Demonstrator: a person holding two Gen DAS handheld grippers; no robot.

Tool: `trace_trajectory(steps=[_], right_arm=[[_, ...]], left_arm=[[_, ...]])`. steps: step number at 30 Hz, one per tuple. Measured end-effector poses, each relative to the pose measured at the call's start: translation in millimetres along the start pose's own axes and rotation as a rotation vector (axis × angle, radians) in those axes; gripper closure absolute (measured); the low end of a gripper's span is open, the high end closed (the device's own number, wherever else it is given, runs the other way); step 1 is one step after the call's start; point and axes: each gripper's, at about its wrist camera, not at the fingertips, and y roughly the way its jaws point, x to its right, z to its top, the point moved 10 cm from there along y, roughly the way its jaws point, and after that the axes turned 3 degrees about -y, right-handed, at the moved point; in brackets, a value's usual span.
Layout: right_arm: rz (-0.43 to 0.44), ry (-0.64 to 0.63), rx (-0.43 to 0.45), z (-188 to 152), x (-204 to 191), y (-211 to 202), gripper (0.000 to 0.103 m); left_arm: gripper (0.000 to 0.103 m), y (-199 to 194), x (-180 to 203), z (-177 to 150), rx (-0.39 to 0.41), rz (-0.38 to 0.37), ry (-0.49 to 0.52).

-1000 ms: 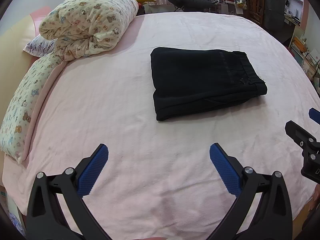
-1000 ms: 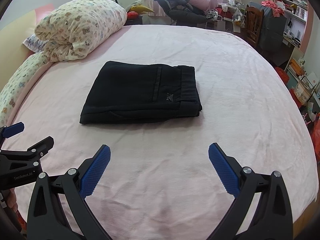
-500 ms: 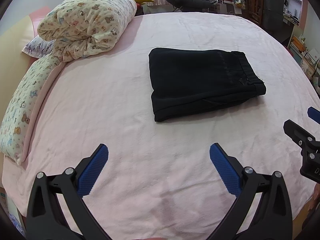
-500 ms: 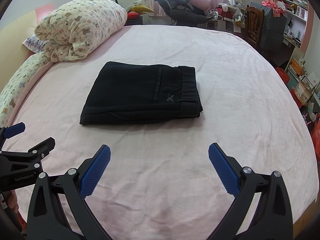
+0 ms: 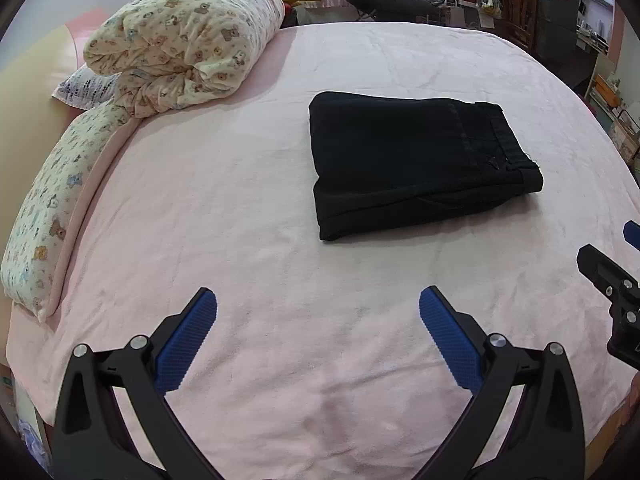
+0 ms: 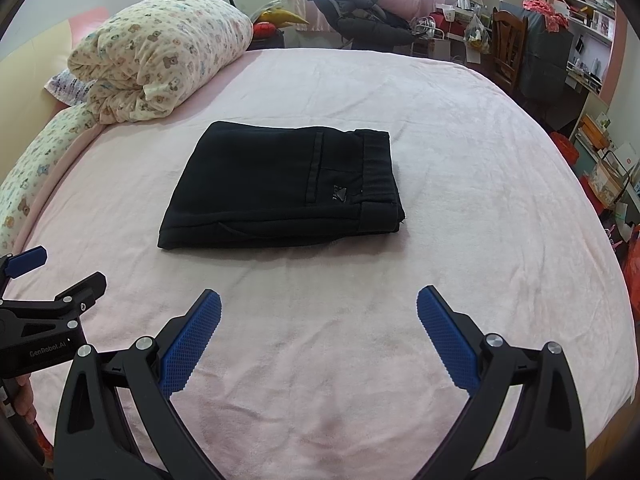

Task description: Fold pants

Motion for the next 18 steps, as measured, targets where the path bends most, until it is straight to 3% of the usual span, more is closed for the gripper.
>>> trace_trajectory(steps=[18], right_arm=[[0.002, -0.001, 0.001, -0.3, -0.9, 1.6, 0.002]], left_arm=[[0.002, -2.1, 8.8, 0.3, 0.002, -0.042, 0.02]])
